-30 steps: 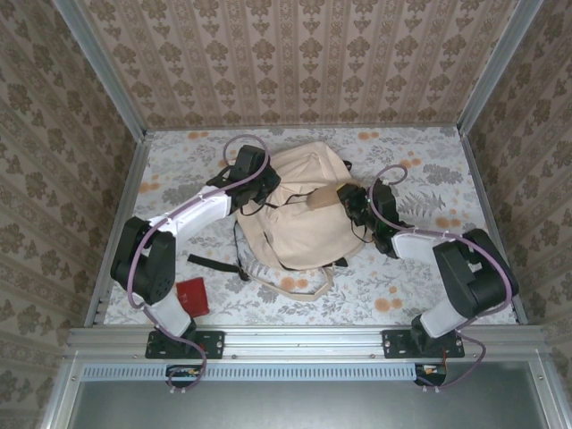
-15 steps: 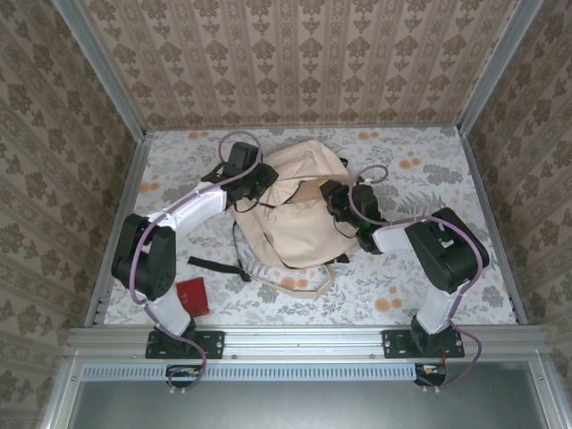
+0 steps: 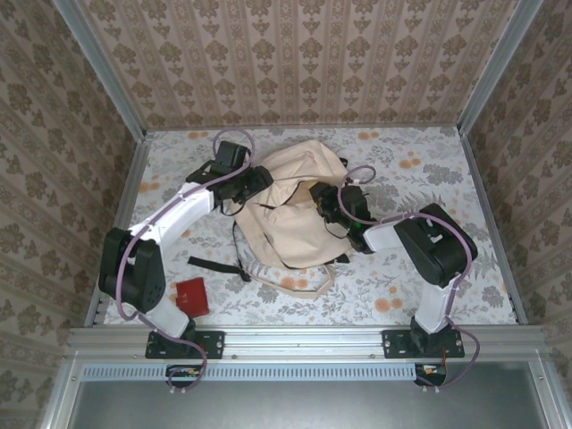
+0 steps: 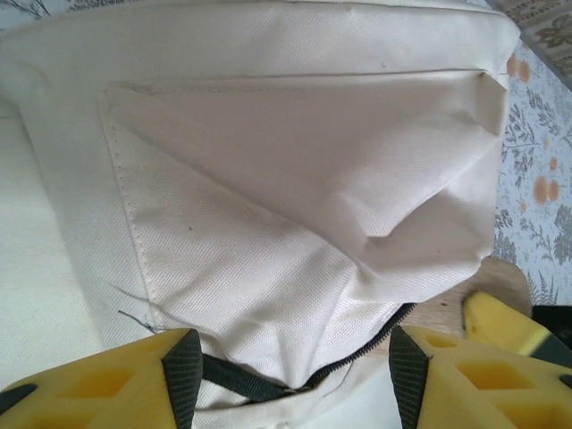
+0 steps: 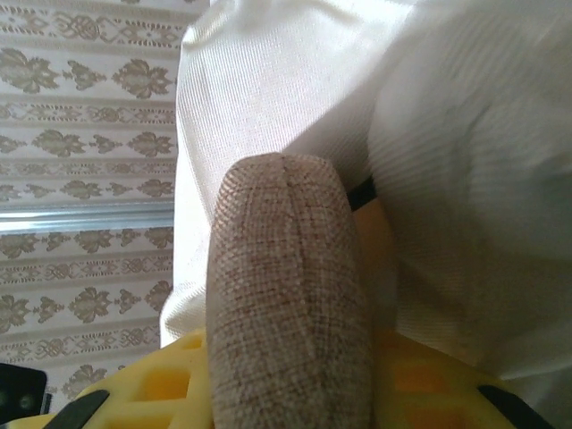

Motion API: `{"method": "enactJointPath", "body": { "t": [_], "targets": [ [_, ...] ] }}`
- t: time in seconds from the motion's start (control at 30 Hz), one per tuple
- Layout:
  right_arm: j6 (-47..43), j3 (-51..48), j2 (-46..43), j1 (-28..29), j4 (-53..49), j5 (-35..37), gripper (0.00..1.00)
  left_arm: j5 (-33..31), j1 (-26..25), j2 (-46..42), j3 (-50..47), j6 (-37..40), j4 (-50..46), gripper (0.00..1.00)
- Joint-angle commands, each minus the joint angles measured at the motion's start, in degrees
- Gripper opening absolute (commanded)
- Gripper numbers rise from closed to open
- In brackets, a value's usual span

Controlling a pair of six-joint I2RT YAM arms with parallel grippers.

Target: Pack books, pencil case, and school supplies into a backpack

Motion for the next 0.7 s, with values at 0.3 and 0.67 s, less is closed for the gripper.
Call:
{"method": "enactJointPath", "body": {
  "t": [0.3,0.67],
  "targets": [
    [-3.44,0.07,-8.02,0.08,-15.73,0.34,0.64,1.96,-1.35,0.53,2.03,6.91,-4.47,0.61],
    [-10.38,1.31,-19.68,-6.6,-42.74,-7.75,0.73,0.96,-4.57,2.84,6.58,11.75,-7.82,0.6]
  ]
}}
